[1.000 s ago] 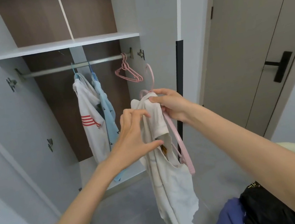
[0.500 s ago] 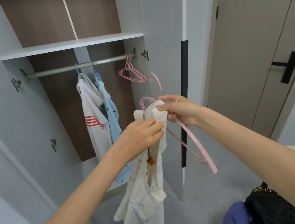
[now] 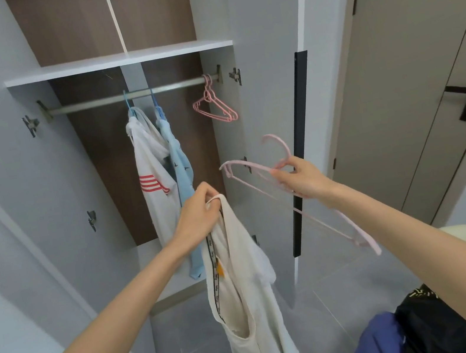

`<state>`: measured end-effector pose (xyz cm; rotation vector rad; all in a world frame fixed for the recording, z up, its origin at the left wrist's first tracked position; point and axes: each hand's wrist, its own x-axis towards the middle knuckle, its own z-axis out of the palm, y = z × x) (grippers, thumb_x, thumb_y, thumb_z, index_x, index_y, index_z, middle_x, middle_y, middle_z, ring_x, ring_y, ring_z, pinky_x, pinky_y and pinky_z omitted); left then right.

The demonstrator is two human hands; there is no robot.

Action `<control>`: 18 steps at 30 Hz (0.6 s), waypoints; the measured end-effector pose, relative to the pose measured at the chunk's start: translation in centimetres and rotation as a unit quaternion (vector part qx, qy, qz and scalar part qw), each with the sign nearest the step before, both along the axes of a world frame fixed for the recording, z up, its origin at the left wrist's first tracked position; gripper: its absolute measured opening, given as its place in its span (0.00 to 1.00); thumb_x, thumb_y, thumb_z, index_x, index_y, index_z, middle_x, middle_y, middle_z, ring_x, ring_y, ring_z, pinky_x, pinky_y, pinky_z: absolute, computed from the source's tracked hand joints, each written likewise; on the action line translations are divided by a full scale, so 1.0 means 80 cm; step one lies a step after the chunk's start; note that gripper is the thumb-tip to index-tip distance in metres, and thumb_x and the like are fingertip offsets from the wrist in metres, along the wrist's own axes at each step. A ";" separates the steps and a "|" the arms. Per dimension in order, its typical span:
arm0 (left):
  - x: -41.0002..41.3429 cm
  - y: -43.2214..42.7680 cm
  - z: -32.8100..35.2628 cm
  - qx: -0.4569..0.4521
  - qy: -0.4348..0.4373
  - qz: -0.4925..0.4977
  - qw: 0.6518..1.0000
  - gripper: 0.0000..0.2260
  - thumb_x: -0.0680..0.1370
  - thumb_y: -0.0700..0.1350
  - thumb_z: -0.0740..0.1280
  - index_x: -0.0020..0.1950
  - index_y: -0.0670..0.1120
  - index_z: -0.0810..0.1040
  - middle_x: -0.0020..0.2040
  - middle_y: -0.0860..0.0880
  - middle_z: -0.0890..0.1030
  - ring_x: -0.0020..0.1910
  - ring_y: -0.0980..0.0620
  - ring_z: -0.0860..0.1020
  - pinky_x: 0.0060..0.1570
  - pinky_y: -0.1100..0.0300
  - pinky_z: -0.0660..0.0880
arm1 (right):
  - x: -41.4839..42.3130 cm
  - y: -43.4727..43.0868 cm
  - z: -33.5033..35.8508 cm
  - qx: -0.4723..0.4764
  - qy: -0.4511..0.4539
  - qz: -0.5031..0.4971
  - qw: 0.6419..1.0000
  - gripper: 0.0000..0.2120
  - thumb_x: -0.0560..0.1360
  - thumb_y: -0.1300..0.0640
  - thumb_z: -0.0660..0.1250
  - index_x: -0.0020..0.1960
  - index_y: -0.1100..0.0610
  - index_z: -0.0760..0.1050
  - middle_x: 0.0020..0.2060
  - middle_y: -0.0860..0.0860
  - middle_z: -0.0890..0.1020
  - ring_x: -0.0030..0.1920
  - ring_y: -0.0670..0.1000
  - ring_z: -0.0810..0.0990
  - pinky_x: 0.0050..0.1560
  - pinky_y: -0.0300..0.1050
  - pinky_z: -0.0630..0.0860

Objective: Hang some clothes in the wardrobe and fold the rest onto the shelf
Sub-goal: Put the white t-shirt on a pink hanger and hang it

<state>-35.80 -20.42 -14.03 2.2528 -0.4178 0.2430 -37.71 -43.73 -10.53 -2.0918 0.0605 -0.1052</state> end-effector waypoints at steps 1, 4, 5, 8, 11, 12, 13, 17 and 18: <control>0.010 0.005 -0.010 0.024 0.016 0.009 1.000 0.02 0.80 0.44 0.61 0.49 0.46 0.72 0.46 0.52 0.78 0.46 0.56 0.77 0.50 0.57 0.76 | -0.002 -0.005 -0.002 -0.029 -0.025 0.002 0.999 0.03 0.79 0.50 0.62 0.49 0.48 0.72 0.36 0.51 0.78 0.29 0.47 0.70 0.30 0.36 0.68; 0.040 0.015 -0.039 0.078 0.052 0.031 0.995 0.04 0.81 0.45 0.60 0.47 0.46 0.69 0.51 0.47 0.78 0.48 0.50 0.77 0.53 0.54 0.77 | -0.011 -0.016 -0.007 -0.101 -0.035 0.007 0.994 0.08 0.80 0.51 0.59 0.55 0.52 0.74 0.43 0.51 0.82 0.42 0.51 0.79 0.47 0.45 0.74; 0.048 0.016 -0.046 0.087 0.062 0.040 0.993 0.05 0.81 0.46 0.60 0.47 0.46 0.69 0.51 0.46 0.78 0.48 0.50 0.78 0.54 0.52 0.78 | -0.015 -0.020 -0.008 -0.120 -0.023 0.002 0.992 0.11 0.80 0.52 0.58 0.54 0.55 0.76 0.43 0.51 0.82 0.43 0.52 0.78 0.48 0.46 0.73; 0.066 0.015 -0.065 0.110 0.077 0.063 0.989 0.05 0.81 0.46 0.60 0.48 0.46 0.68 0.52 0.45 0.78 0.49 0.48 0.78 0.53 0.52 0.78 | -0.030 -0.029 -0.014 -0.142 0.009 -0.009 0.990 0.15 0.80 0.53 0.59 0.44 0.57 0.81 0.43 0.52 0.83 0.41 0.52 0.76 0.48 0.46 0.73; 0.076 0.008 -0.078 0.141 0.078 0.077 0.984 0.06 0.81 0.45 0.59 0.46 0.46 0.67 0.50 0.44 0.78 0.48 0.46 0.78 0.52 0.50 0.77 | -0.046 -0.036 -0.023 -0.158 0.035 0.007 0.987 0.17 0.80 0.53 0.58 0.37 0.51 0.80 0.44 0.51 0.85 0.38 0.51 0.74 0.50 0.47 0.75; 0.078 0.004 -0.081 0.144 0.078 0.080 0.983 0.06 0.81 0.44 0.58 0.45 0.46 0.67 0.49 0.44 0.78 0.48 0.45 0.77 0.51 0.50 0.77 | -0.051 -0.037 -0.027 -0.161 0.042 0.013 0.986 0.17 0.80 0.53 0.58 0.35 0.50 0.79 0.45 0.51 0.85 0.37 0.51 0.74 0.50 0.46 0.75; 0.080 0.000 -0.083 0.144 0.081 0.082 0.983 0.06 0.81 0.43 0.58 0.44 0.46 0.66 0.48 0.44 0.78 0.48 0.44 0.77 0.50 0.50 0.76 | -0.056 -0.037 -0.030 -0.160 0.049 0.017 0.986 0.18 0.80 0.53 0.58 0.34 0.50 0.79 0.45 0.51 0.85 0.37 0.51 0.73 0.48 0.45 0.74; 0.081 -0.018 -0.083 0.161 0.056 0.068 0.983 0.05 0.79 0.39 0.57 0.43 0.44 0.67 0.42 0.45 0.76 0.46 0.42 0.77 0.49 0.49 0.75 | -0.067 -0.032 -0.042 -0.144 0.055 0.017 0.988 0.17 0.80 0.53 0.59 0.39 0.54 0.82 0.42 0.51 0.85 0.36 0.51 0.72 0.38 0.36 0.70; 0.080 -0.023 -0.081 0.164 0.050 0.060 0.983 0.05 0.79 0.39 0.57 0.44 0.44 0.68 0.42 0.45 0.76 0.45 0.43 0.77 0.48 0.49 0.75 | -0.067 -0.031 -0.045 -0.137 0.054 0.012 0.989 0.17 0.80 0.53 0.59 0.40 0.55 0.82 0.40 0.51 0.84 0.35 0.51 0.71 0.36 0.36 0.69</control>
